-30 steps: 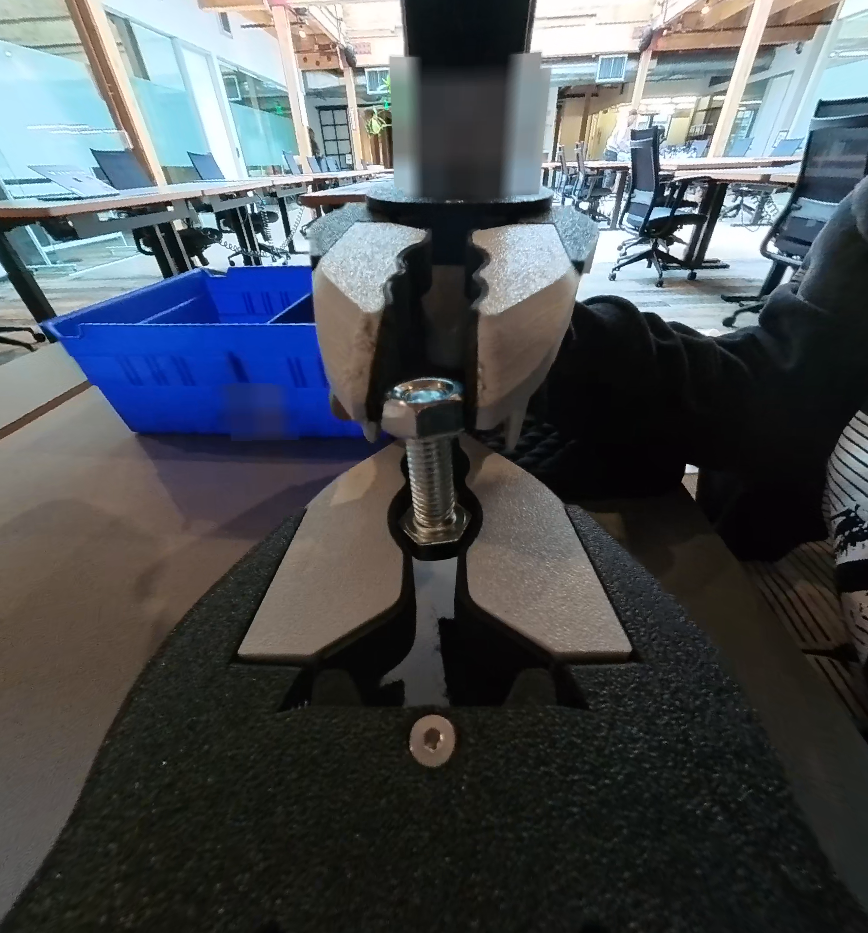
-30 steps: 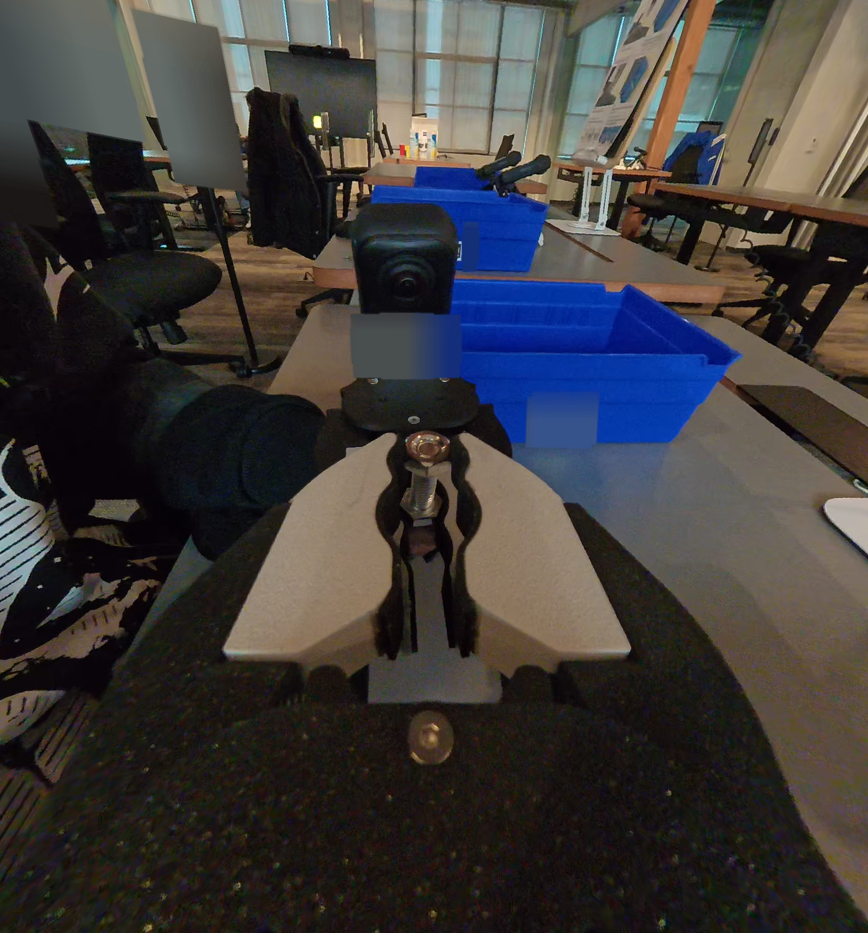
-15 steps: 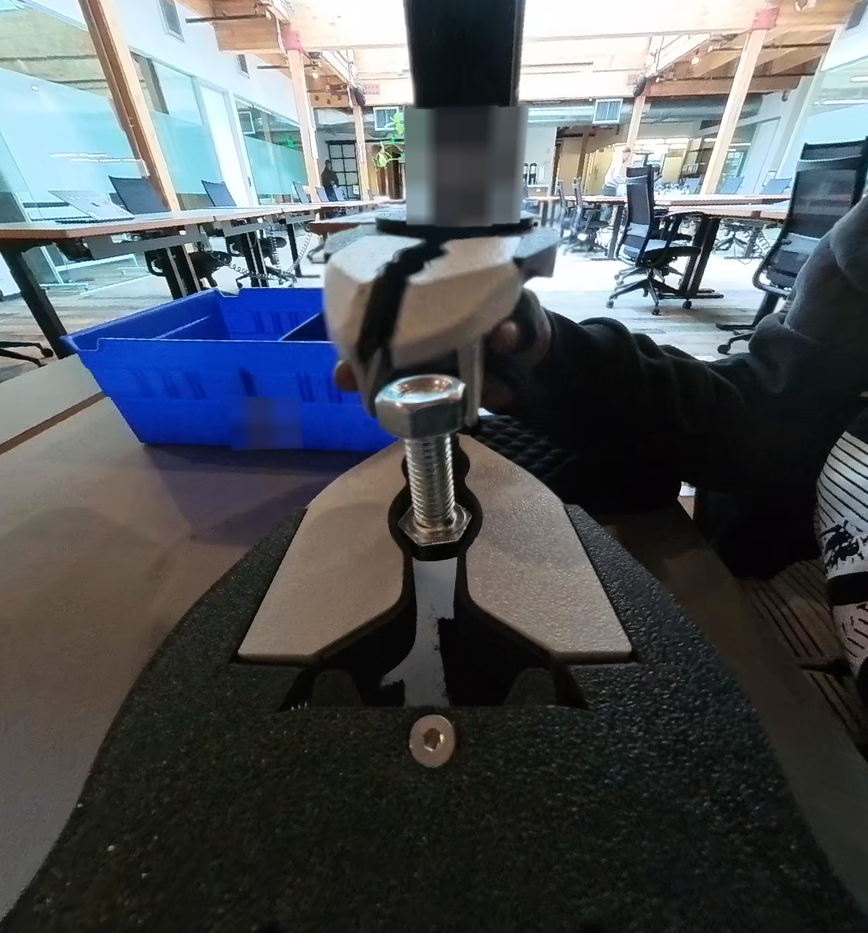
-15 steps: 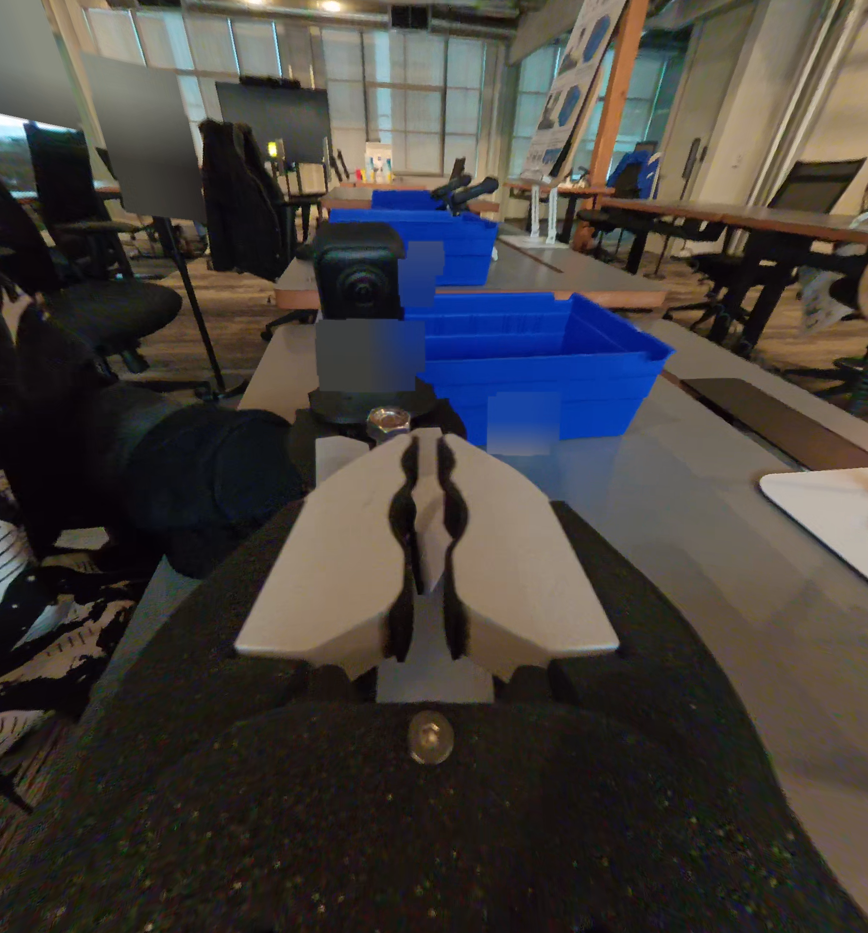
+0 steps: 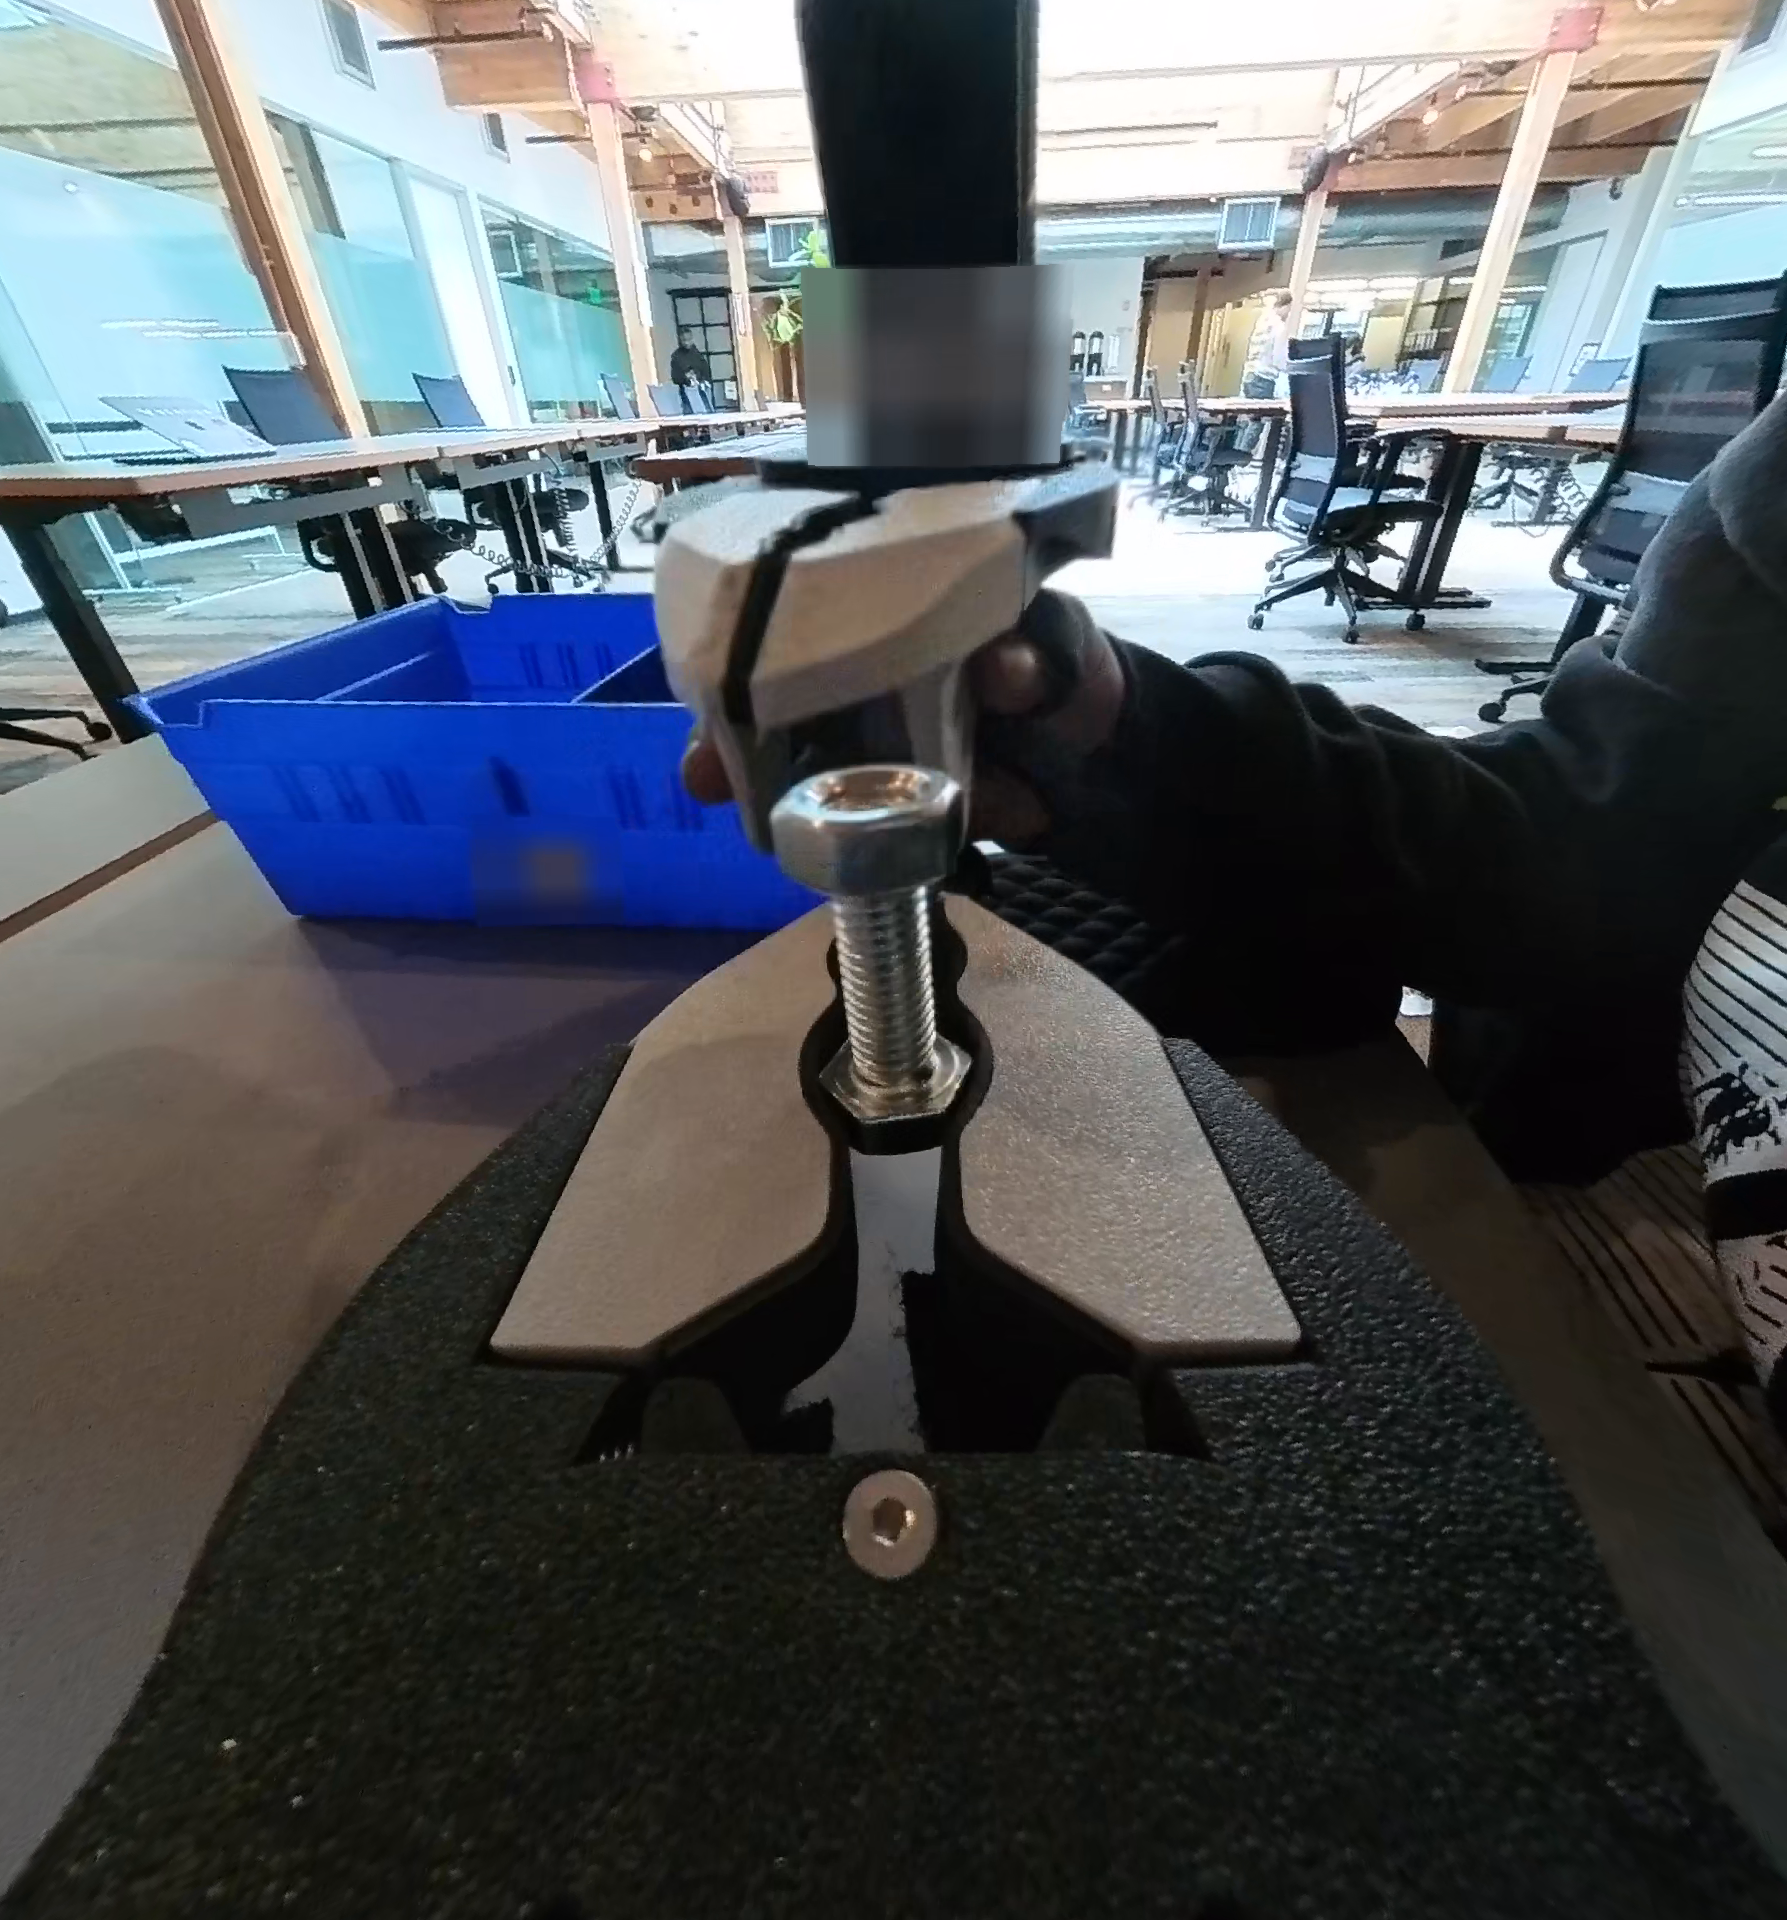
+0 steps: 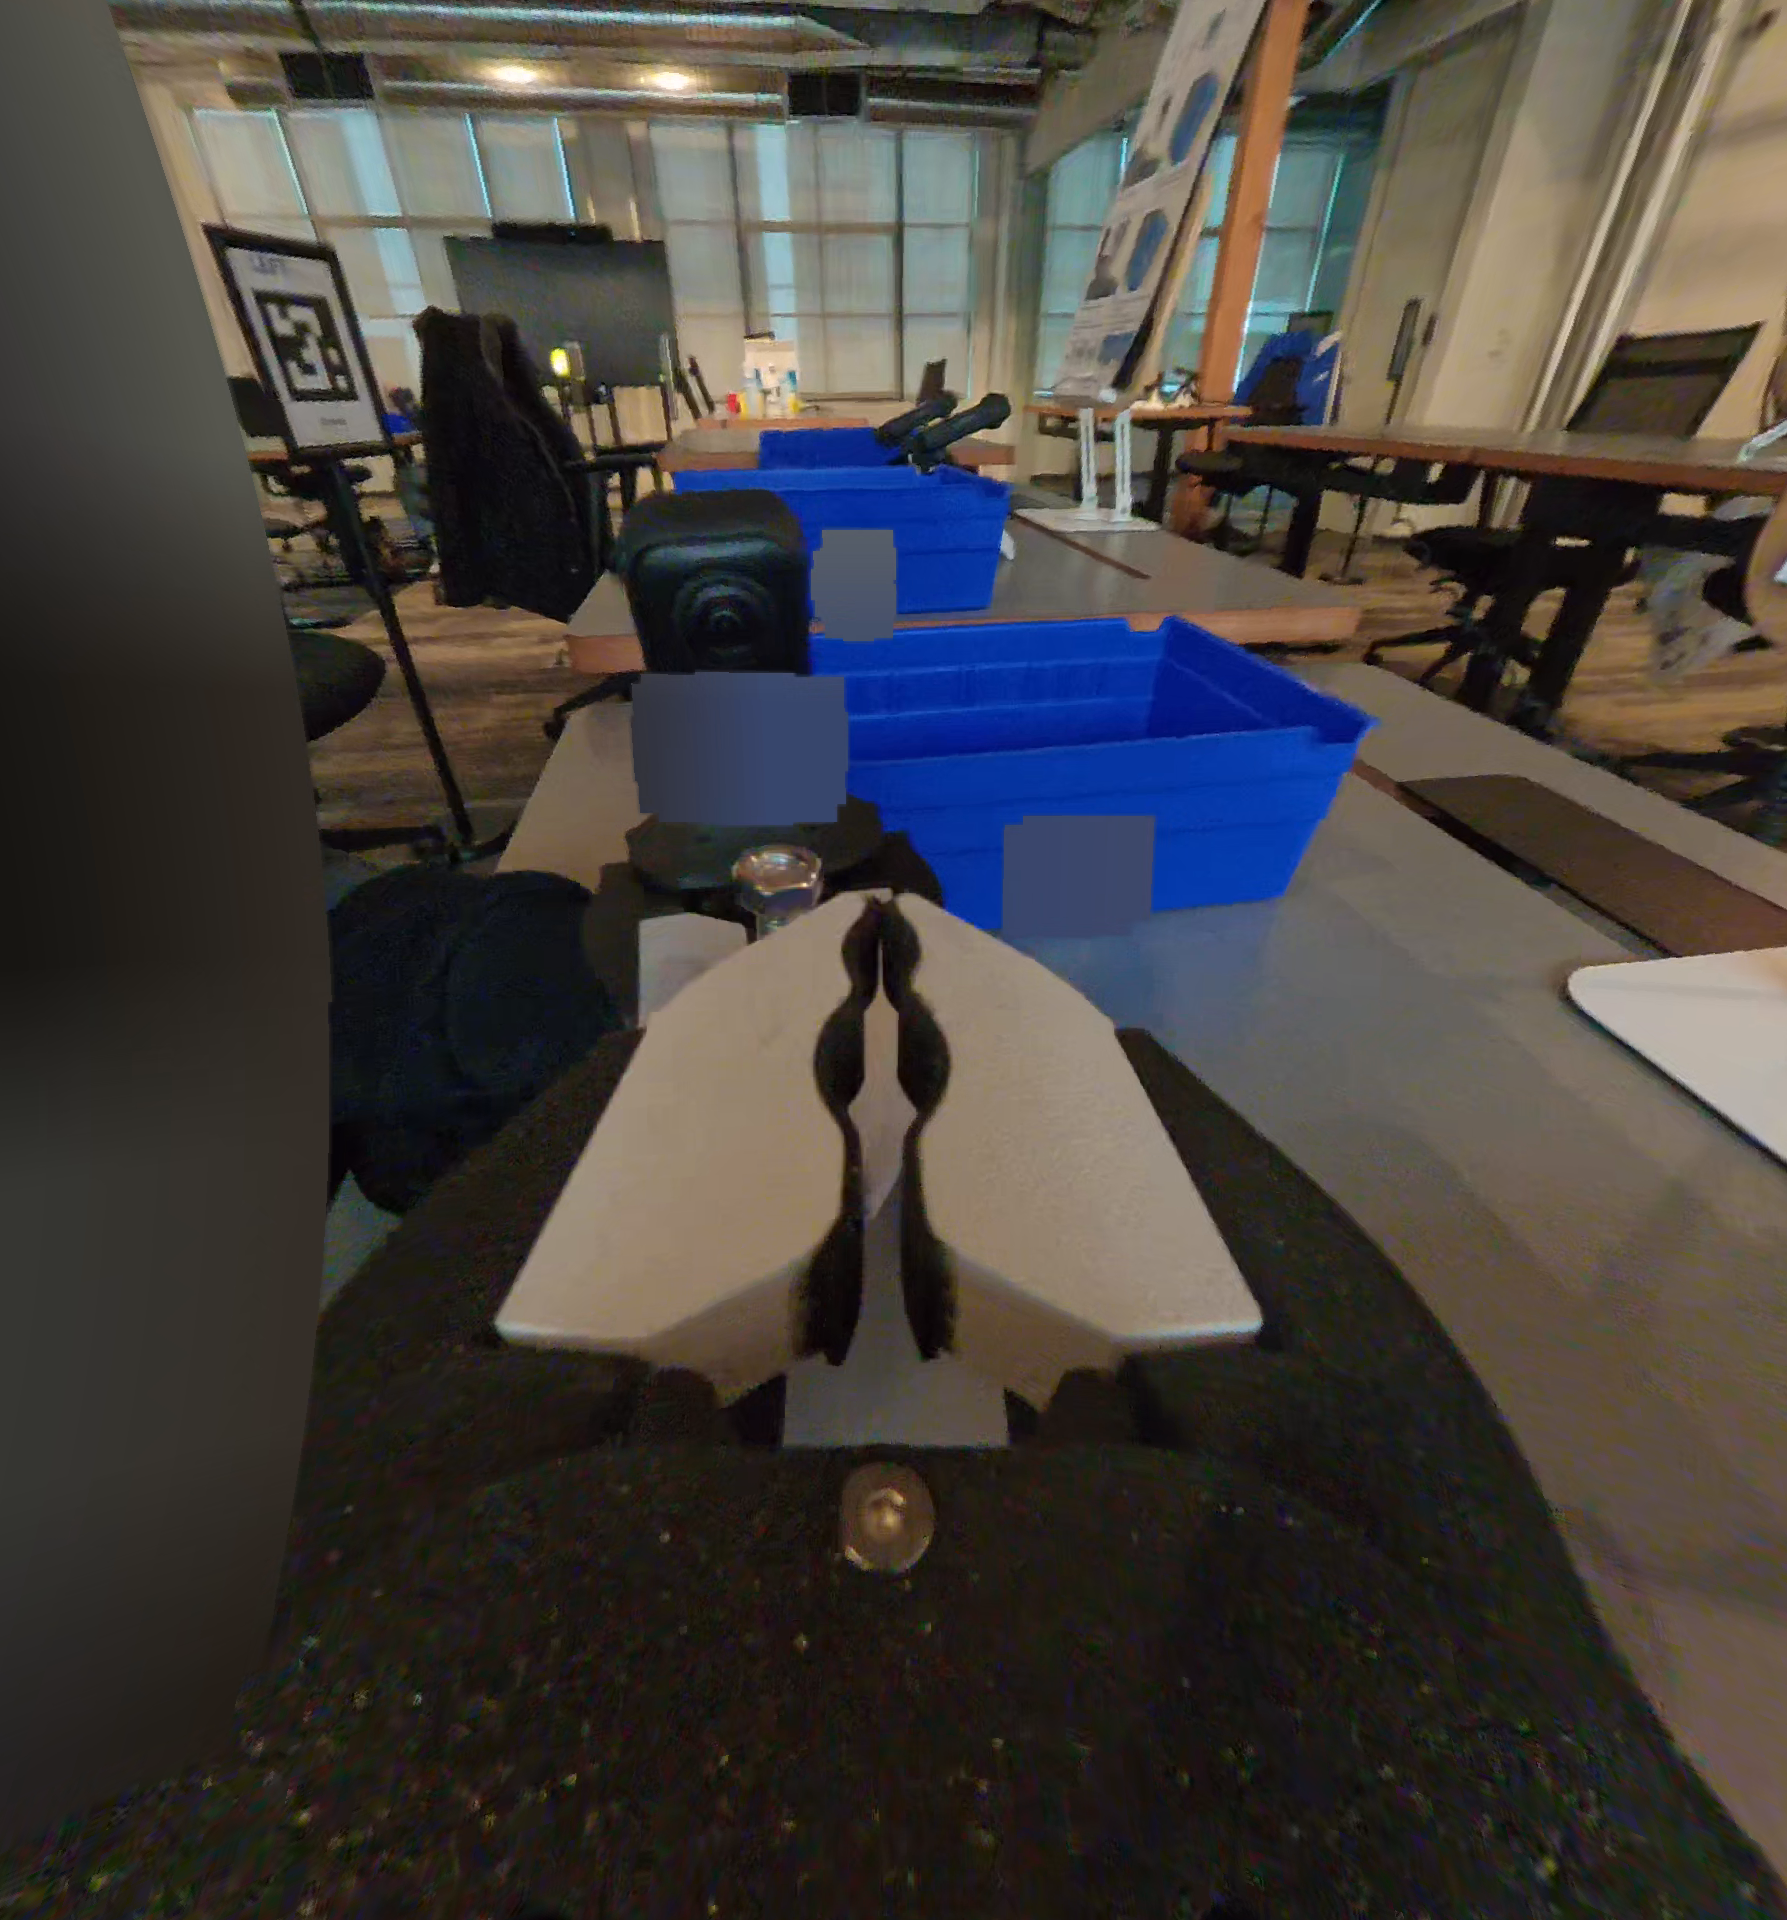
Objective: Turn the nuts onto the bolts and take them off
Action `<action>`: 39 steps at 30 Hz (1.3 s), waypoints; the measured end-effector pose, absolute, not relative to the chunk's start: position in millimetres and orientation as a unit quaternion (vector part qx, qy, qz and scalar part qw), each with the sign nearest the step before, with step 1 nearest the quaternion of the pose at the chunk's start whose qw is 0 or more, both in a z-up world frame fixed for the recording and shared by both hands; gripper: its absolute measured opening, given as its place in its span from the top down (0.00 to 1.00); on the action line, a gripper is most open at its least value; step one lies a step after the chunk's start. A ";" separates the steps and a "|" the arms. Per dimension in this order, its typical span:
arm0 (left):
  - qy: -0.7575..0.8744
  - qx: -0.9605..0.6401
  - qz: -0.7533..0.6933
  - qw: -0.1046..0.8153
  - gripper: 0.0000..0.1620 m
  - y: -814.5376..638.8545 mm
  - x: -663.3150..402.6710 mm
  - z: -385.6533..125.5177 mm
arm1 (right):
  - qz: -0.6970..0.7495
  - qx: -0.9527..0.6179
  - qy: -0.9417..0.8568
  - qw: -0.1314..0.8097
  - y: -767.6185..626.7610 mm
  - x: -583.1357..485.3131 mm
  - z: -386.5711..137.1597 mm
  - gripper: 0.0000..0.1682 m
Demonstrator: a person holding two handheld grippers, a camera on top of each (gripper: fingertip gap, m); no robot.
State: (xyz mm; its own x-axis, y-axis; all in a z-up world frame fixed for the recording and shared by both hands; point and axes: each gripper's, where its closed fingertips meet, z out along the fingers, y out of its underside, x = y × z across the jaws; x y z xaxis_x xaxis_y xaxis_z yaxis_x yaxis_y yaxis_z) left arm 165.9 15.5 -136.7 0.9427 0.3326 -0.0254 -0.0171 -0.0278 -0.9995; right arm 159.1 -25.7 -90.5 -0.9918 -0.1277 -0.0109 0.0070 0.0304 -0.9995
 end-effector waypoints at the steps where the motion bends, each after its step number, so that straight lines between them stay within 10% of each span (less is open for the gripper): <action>1: -0.112 -0.706 0.127 0.687 0.92 15.8 165.9 -137.1 | -0.701 -0.040 0.710 0.054 -23.3 159.0 -87.7 1.00; 9: -0.111 -0.708 0.125 0.686 0.92 16.4 166.0 -137.7 | -0.683 -0.069 0.724 0.069 -39.7 177.5 -94.6 0.80; 16: -0.109 -0.707 0.125 0.687 0.92 16.8 166.5 -137.0 | -0.708 -0.045 0.702 0.064 -24.4 163.1 -84.5 1.00; 22: -0.109 -0.709 0.124 0.686 0.92 17.1 166.8 -137.6 | -0.678 -0.077 0.727 0.069 -42.0 181.1 -96.8 0.79; 29: -0.108 -0.708 0.125 0.687 0.92 16.8 166.9 -136.6 | -0.700 -0.054 0.709 0.068 -26.7 166.9 -88.7 1.00; 34: -0.109 -0.708 0.125 0.687 0.92 16.6 166.9 -136.8 | -0.679 -0.074 0.727 0.070 -41.1 180.2 -96.8 0.79; 39: -0.109 -0.704 0.125 0.690 0.92 15.7 166.9 -135.2 | -0.699 -0.047 0.712 0.058 -26.4 163.0 -90.0 1.00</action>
State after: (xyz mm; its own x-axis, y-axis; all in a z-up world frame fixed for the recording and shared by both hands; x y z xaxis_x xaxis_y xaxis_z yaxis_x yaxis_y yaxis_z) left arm 166.9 15.7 -135.2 0.9447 0.3270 -0.0261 -0.0194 -0.0237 -0.9995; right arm 163.0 -26.4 -90.0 -0.9889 -0.1472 -0.0173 0.0147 0.0193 -0.9997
